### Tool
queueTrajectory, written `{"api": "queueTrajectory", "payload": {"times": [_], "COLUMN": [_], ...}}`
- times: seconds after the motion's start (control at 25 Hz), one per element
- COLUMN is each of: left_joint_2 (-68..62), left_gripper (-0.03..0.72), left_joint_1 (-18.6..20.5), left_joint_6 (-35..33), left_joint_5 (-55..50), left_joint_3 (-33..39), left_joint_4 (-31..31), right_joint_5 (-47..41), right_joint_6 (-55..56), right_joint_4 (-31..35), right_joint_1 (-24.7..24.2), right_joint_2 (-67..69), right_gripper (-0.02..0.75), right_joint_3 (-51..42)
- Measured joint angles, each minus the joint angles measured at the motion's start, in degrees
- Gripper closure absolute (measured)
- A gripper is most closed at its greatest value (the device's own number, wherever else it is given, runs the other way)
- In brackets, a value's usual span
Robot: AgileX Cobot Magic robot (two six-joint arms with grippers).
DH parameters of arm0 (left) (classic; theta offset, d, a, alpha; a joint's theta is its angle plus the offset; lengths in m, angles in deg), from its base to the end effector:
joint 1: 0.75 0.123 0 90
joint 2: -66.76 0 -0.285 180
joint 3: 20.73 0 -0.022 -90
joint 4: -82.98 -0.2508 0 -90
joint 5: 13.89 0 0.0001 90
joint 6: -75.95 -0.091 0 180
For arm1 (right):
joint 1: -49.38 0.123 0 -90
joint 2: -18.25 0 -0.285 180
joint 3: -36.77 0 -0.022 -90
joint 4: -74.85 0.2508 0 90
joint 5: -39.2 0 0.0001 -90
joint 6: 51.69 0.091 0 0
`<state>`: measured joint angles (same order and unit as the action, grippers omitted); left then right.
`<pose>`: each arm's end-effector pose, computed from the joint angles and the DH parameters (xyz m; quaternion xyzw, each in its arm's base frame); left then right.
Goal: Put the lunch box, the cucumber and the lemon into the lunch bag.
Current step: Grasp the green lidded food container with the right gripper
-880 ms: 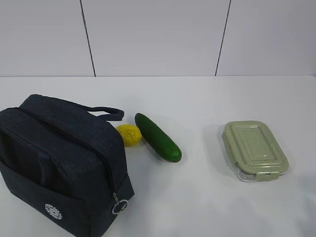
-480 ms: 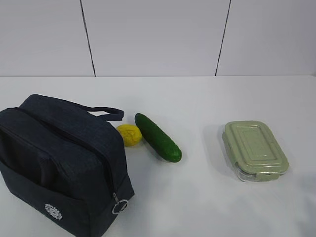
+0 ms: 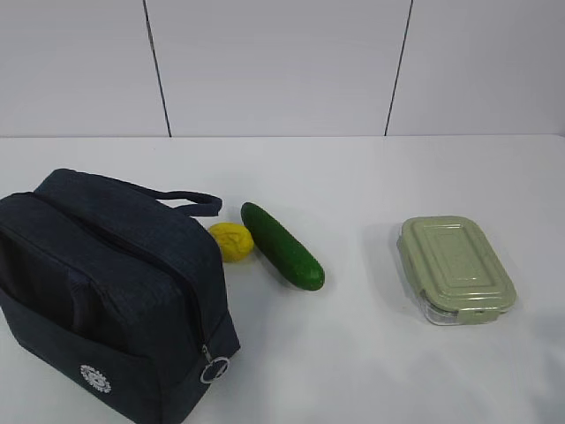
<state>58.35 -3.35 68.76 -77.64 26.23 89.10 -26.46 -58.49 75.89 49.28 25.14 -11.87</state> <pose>-0.0093 -0.0083 0.2813 0.0773 0.8575 -0.0329 0.5076 -0.0108 0.0015 0.2701 -0.0517 0.8696 -0.0205 0.4906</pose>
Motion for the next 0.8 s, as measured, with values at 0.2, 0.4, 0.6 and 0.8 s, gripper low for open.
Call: {"api": "queueTrajectory", "payload": {"times": [0.2,0.4,0.6,0.8], "left_joint_2": [0.0,0.0,0.0,0.0], "left_gripper": [0.256,0.256,0.256,0.256], "left_joint_1": [0.0,0.0,0.0,0.0], "left_joint_6": [0.0,0.0,0.0,0.0], "left_joint_5": [0.0,0.0,0.0,0.0], "left_joint_3": [0.0,0.0,0.0,0.0], "left_joint_4": [0.0,0.0,0.0,0.0], "right_joint_5": [0.0,0.0,-0.22,-0.49], "right_joint_6": [0.0,0.11,2.62,5.39], "right_joint_4": [0.0,0.0,0.62,1.07], "right_joint_1": [0.0,0.0,0.0,0.13], "right_joint_2": [0.0,0.0,0.0,2.54], "right_gripper": [0.243,0.243,0.243,0.243], "right_joint_3": [0.0,0.0,0.11,1.99]}}
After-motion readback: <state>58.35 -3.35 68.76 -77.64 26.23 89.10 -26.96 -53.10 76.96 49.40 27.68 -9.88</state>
